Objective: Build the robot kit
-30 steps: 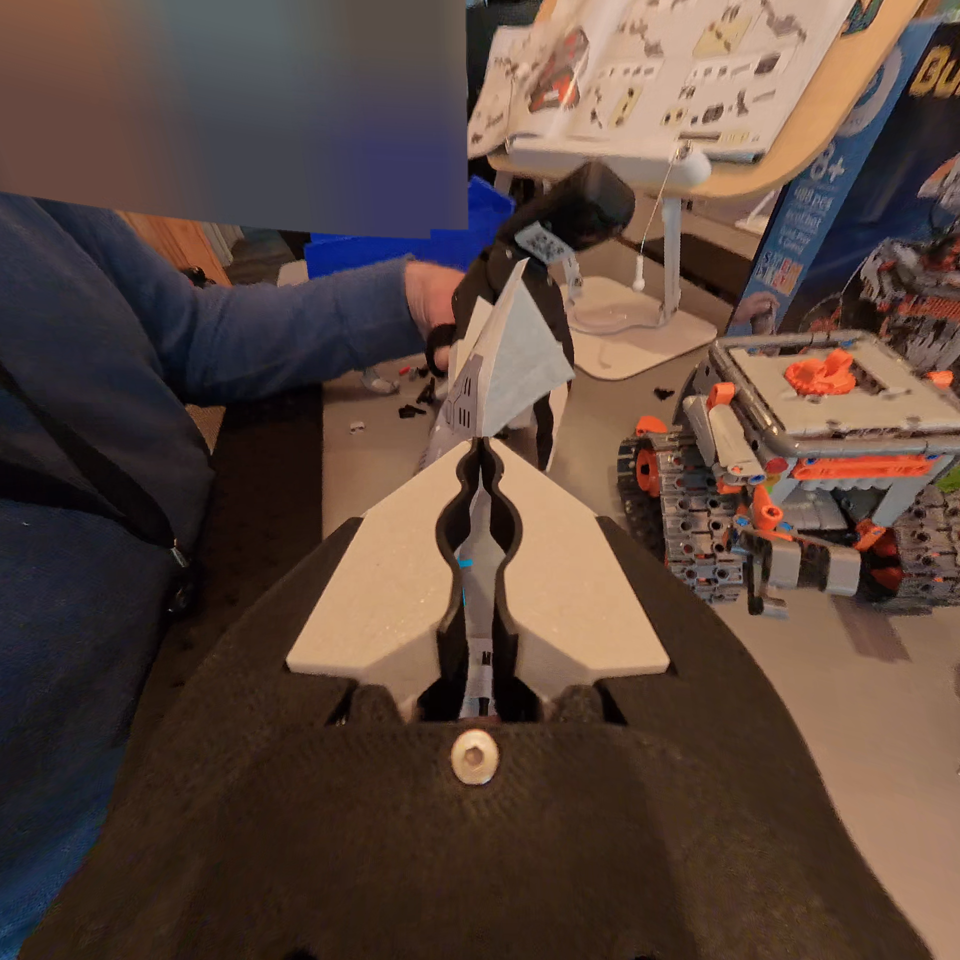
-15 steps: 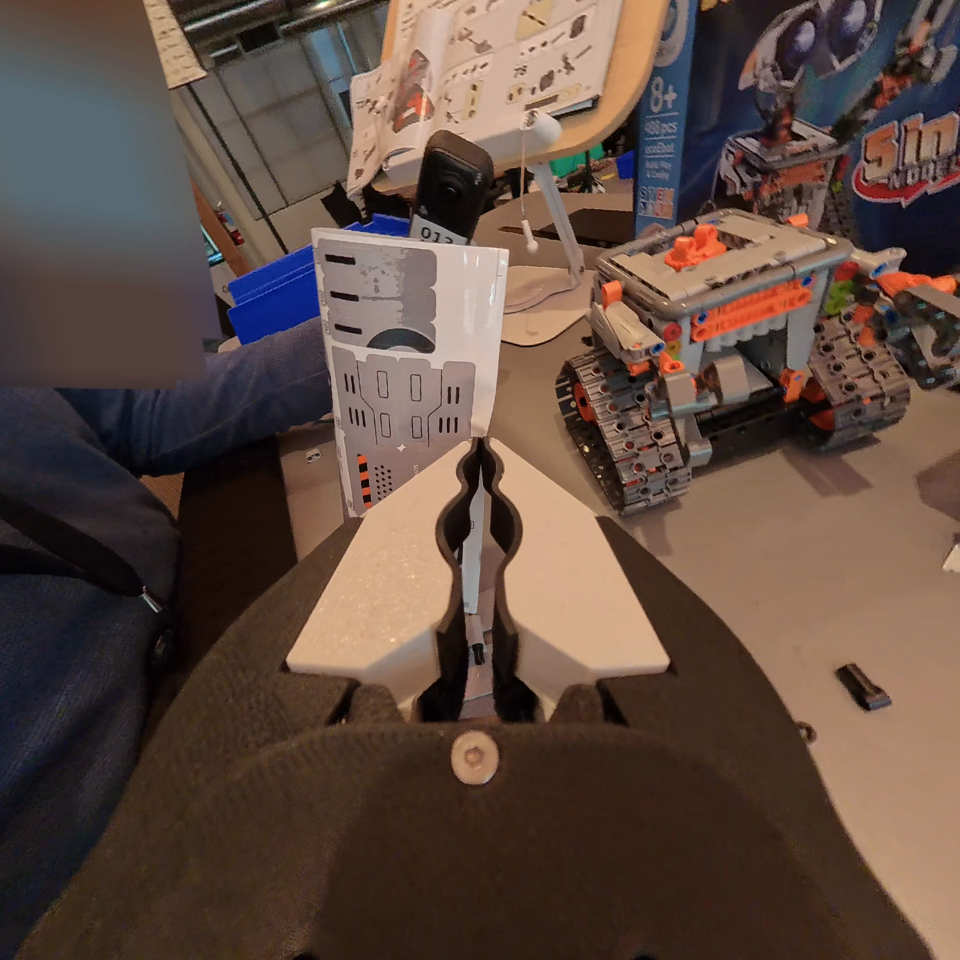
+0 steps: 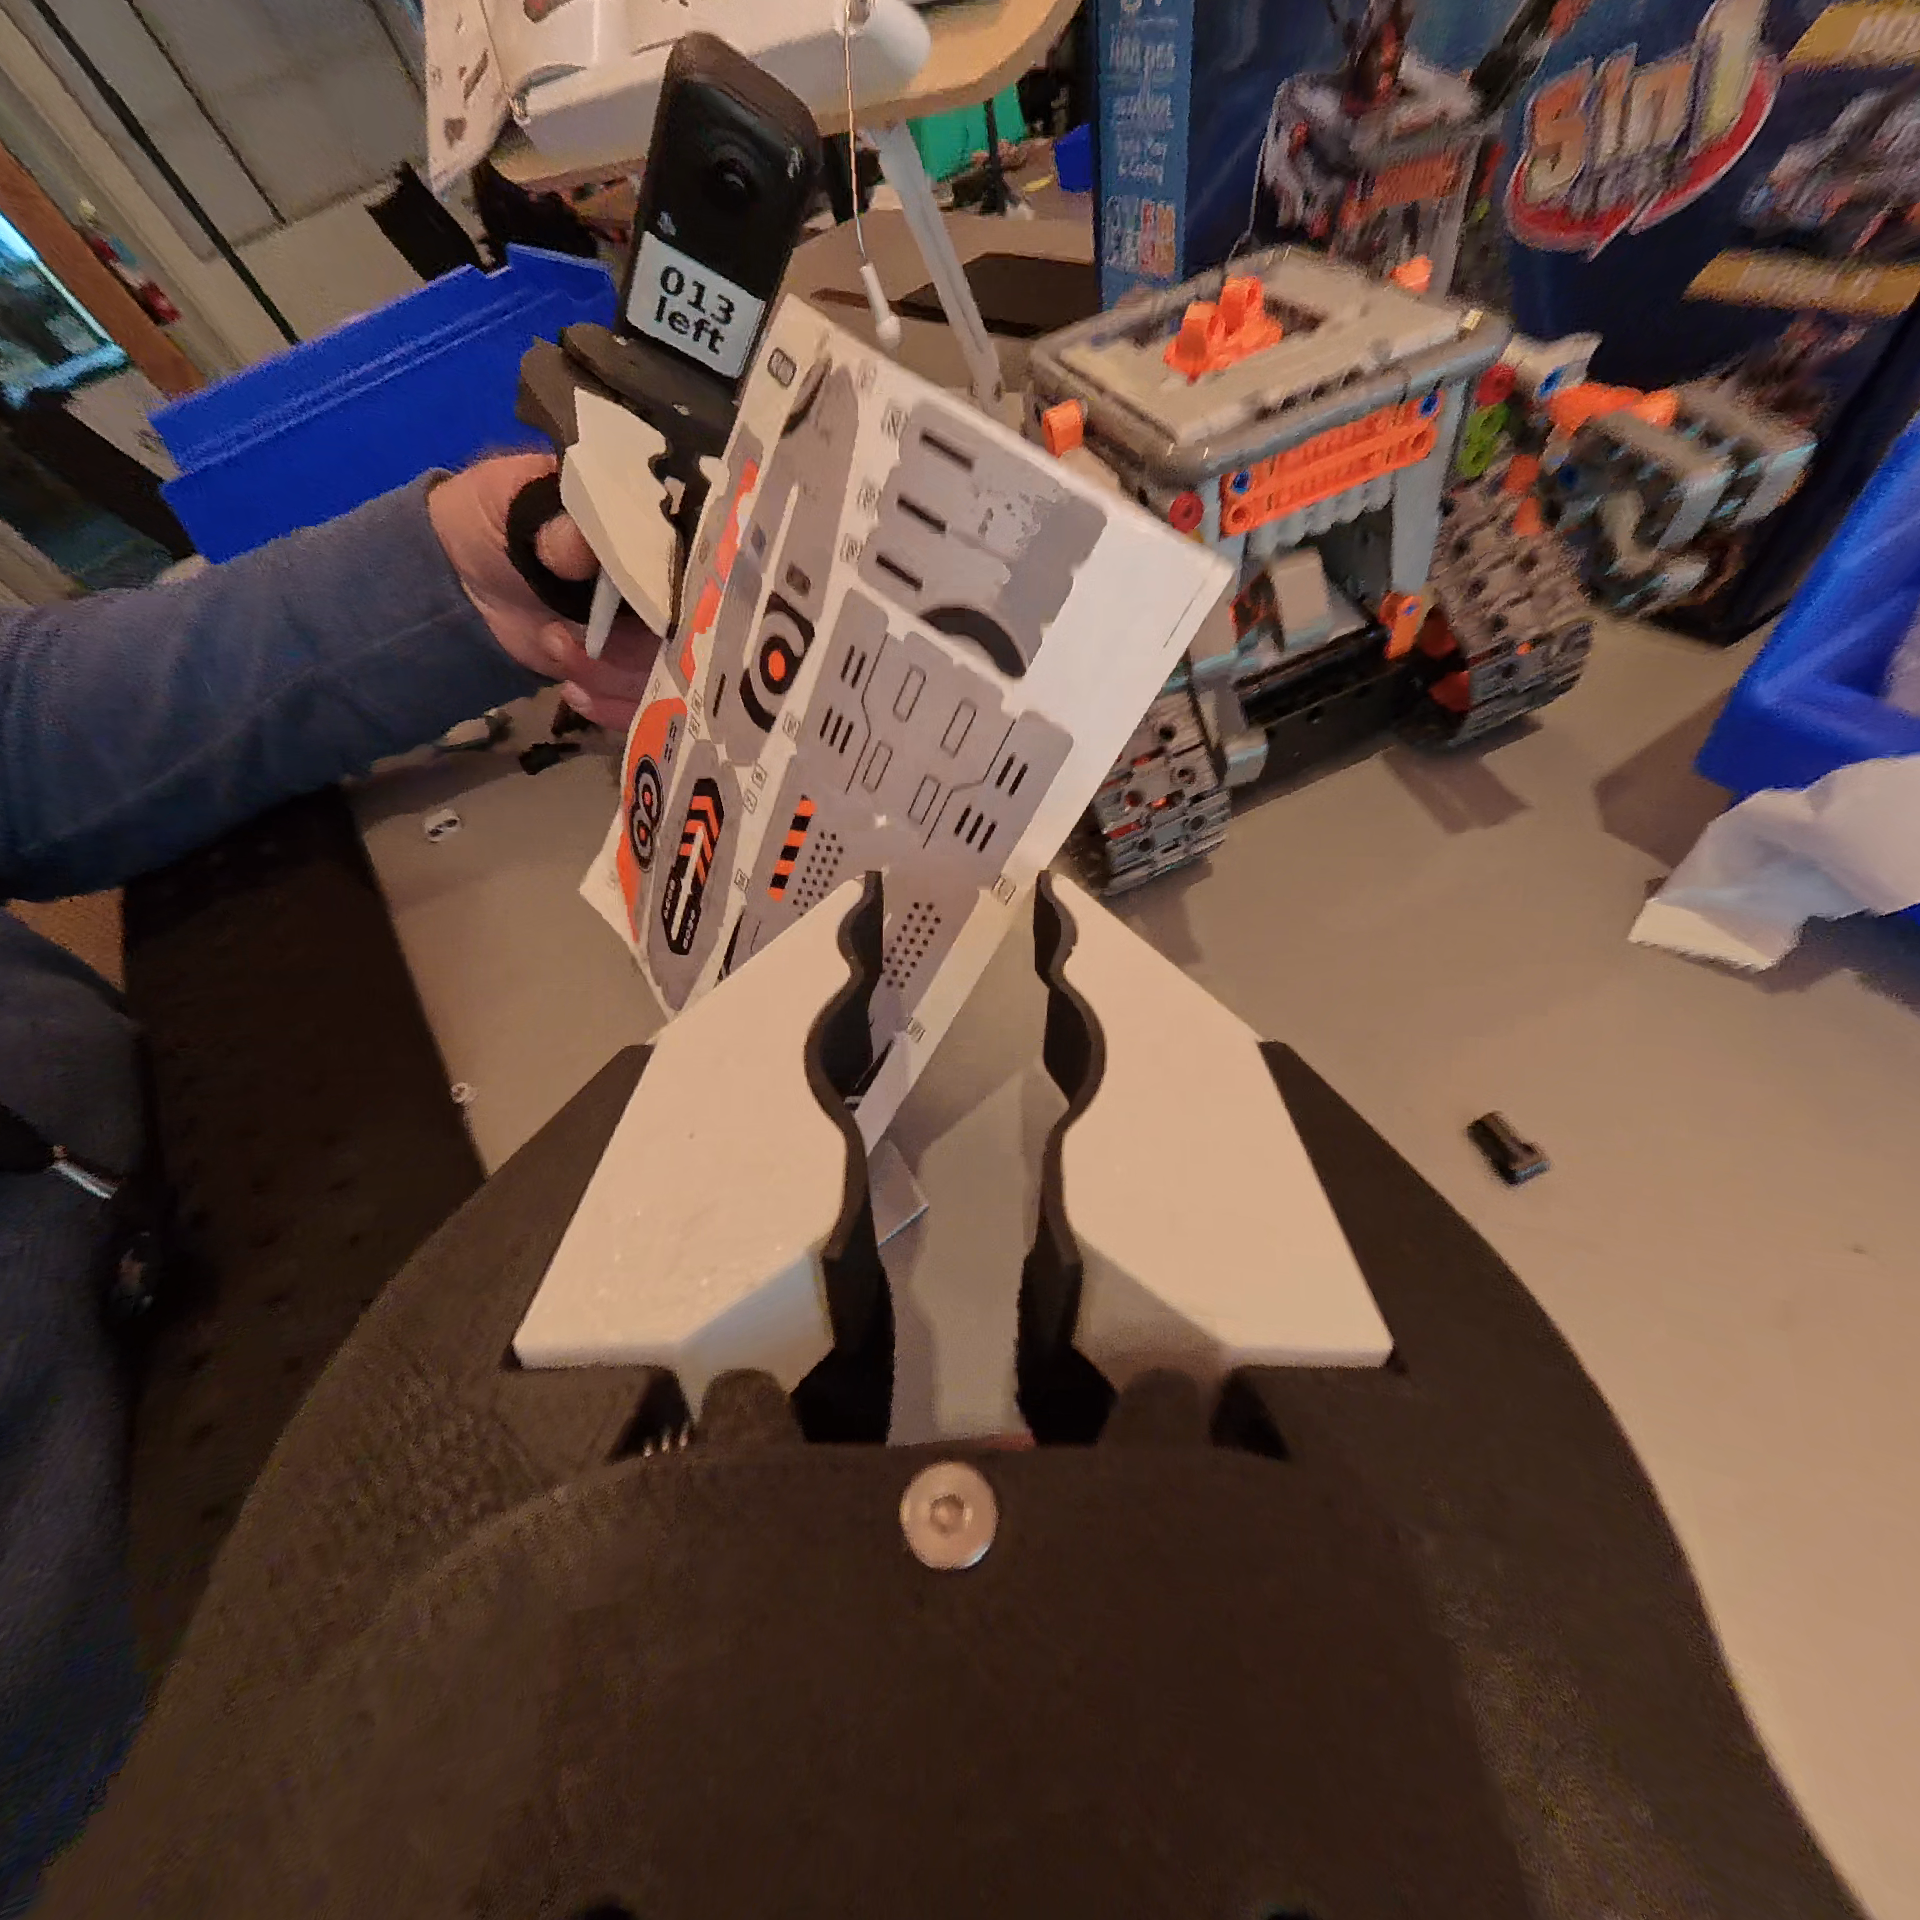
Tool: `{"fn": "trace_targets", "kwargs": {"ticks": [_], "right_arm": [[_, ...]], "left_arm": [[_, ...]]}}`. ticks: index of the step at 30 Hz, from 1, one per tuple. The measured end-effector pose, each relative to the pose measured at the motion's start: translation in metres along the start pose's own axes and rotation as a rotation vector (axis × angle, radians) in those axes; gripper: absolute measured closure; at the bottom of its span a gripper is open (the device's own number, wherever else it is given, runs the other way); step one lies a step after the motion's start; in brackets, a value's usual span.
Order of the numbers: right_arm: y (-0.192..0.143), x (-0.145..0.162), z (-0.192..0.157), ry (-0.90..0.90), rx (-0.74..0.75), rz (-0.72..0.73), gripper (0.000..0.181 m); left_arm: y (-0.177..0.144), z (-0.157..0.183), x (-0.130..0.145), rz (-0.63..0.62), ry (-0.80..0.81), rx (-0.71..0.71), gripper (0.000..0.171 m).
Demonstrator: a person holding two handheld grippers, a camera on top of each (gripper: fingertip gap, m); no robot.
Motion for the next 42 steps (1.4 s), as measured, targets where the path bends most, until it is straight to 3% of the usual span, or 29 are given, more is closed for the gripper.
{"fn": "trace_targets", "kwargs": {"ticks": [8, 13, 16, 18, 21, 24, 28, 36, 42], "right_arm": [[-0.02, -0.056, -0.019, -0.279, -0.002, 0.059, 0.141], [0.007, -0.075, -0.031, -0.353, -0.084, 0.005, 0.121], [0.024, -0.079, -0.039, -0.358, -0.185, -0.048, 0.119], [0.029, -0.079, -0.047, -0.353, -0.277, -0.078, 0.124], [0.032, -0.073, -0.057, -0.332, -0.409, -0.141, 0.159], [0.032, -0.076, -0.055, -0.28, -0.433, -0.119, 0.177], [0.036, -0.073, -0.042, -0.134, -0.417, -0.076, 0.181], [0.038, -0.054, -0.024, 0.065, -0.368, -0.012, 0.181], [0.036, -0.04, -0.028, 0.109, -0.352, 0.003, 0.181]], "left_arm": [[0.002, 0.004, 0.0, -0.022, 0.002, 0.016, 0.171], [0.012, 0.017, 0.003, -0.089, 0.052, 0.048, 0.171], [0.019, 0.037, 0.006, -0.158, 0.138, 0.089, 0.171], [0.022, 0.046, 0.007, -0.203, 0.176, 0.082, 0.171], [0.02, 0.051, 0.007, -0.202, 0.183, 0.097, 0.171], [0.012, 0.043, 0.003, -0.165, 0.156, 0.064, 0.171], [-0.004, 0.031, -0.005, -0.1, 0.15, 0.005, 0.171], [-0.008, 0.013, 0.001, -0.119, 0.091, -0.048, 0.146], [0.002, 0.01, 0.008, -0.153, 0.088, -0.048, 0.17]]}}
Point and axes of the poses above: each gripper's, where its closed fingertips meet, y out along the fingers, x out of its underside, z = x × y across the jaws, the point moved 3 cm from there along -y, back along the fingers, and after that the axes turned 3 degrees about x, right-handed, at the moved point
